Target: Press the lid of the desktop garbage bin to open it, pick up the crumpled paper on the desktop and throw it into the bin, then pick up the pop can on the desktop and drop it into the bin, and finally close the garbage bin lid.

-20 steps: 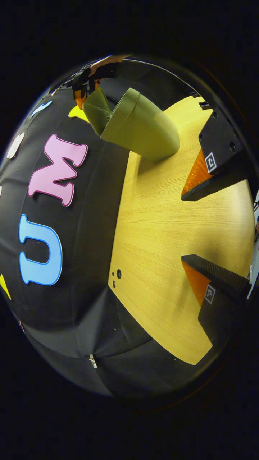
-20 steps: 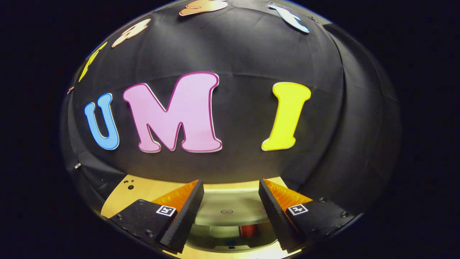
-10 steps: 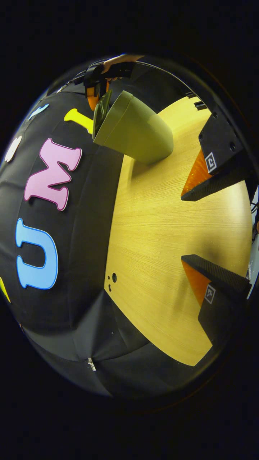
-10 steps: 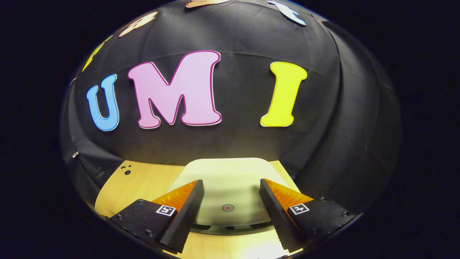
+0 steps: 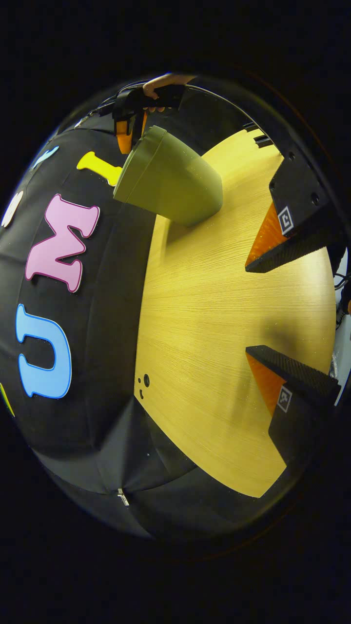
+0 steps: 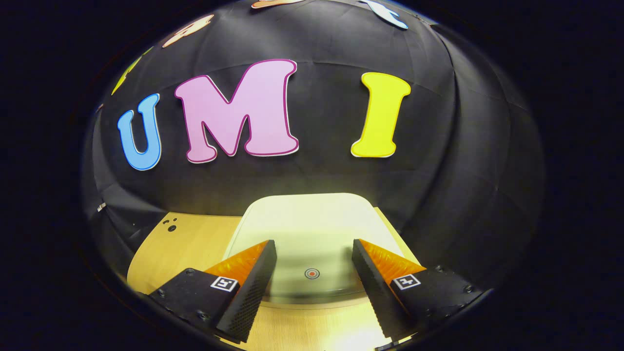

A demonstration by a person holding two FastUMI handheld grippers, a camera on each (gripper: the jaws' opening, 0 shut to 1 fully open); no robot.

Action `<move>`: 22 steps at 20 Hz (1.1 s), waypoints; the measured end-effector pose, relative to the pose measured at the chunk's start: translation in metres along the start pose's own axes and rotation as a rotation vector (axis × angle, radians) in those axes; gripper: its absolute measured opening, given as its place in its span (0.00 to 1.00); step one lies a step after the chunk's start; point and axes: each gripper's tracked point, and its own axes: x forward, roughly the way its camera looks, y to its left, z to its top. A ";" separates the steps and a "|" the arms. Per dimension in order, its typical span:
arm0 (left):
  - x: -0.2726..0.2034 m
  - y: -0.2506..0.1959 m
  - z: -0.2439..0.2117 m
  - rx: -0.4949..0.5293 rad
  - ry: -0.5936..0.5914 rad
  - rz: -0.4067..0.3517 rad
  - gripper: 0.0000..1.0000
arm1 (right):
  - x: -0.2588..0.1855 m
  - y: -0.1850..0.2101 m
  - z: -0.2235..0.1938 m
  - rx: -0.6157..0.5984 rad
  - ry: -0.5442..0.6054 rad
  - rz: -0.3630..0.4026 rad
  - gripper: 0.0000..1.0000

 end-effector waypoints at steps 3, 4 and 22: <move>0.000 -0.003 0.001 -0.004 -0.003 -0.004 0.96 | 0.001 0.000 -0.004 -0.011 0.004 -0.006 0.99; 0.001 -0.003 0.002 -0.001 -0.006 -0.003 0.96 | -0.001 0.002 -0.007 -0.027 -0.003 -0.011 0.99; -0.106 -0.025 0.143 0.130 -0.380 0.010 0.96 | -0.095 0.060 0.034 -0.076 -0.219 0.118 0.98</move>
